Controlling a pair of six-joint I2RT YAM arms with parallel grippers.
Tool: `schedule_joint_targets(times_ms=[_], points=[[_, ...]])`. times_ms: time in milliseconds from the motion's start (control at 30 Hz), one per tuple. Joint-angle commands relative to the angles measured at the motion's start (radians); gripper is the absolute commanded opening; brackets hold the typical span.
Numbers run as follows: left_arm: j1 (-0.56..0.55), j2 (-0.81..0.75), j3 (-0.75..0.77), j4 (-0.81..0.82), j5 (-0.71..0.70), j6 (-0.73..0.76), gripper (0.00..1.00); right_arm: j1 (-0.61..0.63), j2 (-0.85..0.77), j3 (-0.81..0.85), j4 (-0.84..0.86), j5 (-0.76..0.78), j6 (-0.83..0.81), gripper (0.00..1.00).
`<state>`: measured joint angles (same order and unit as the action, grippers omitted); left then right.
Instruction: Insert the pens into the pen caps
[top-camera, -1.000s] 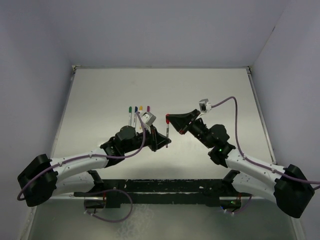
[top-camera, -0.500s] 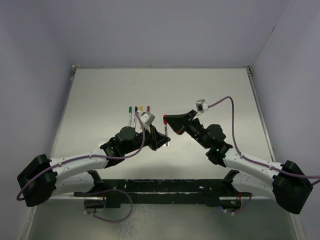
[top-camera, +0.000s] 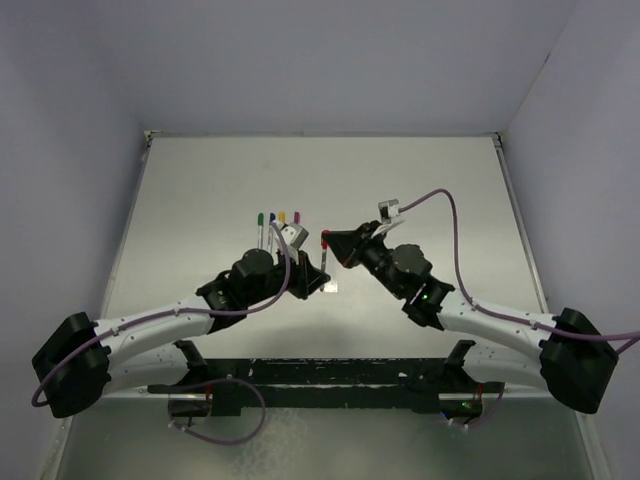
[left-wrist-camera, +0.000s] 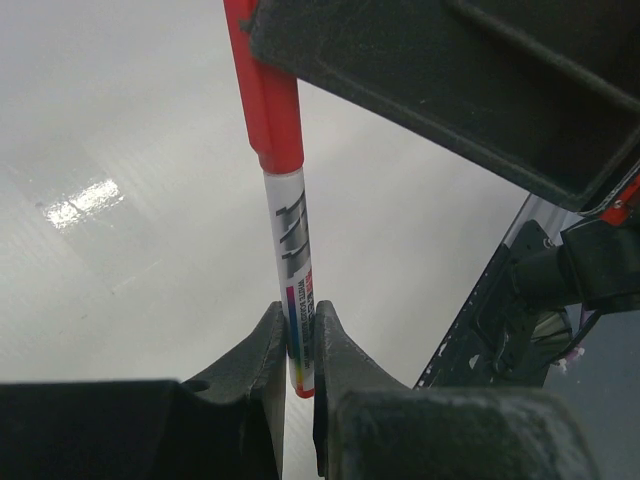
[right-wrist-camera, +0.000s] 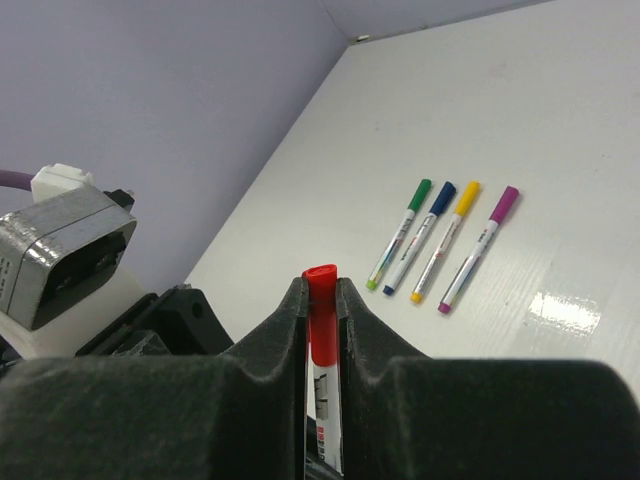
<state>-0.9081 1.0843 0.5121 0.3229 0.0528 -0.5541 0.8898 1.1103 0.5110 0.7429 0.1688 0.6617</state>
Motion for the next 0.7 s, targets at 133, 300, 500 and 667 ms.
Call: schedule_joint_targets(times_ms=[133, 300, 500, 667], points=[[0.093, -0.044, 0.138, 0.301, -0.01, 0.02, 0.0, 0.085, 0.121, 0.005, -0.294, 0.006, -0.012, 0.0], [0.105, -0.022, 0.147, 0.242, 0.018, 0.022, 0.0, 0.087, 0.12, 0.041, -0.293, 0.026, -0.016, 0.0], [0.105, 0.065, 0.136, 0.166, 0.053, 0.011, 0.0, 0.087, 0.105, 0.205, -0.418, 0.117, -0.081, 0.03], [0.104, 0.112, 0.092, 0.14, 0.031, -0.004, 0.0, 0.087, 0.026, 0.287, -0.477, 0.226, -0.12, 0.28]])
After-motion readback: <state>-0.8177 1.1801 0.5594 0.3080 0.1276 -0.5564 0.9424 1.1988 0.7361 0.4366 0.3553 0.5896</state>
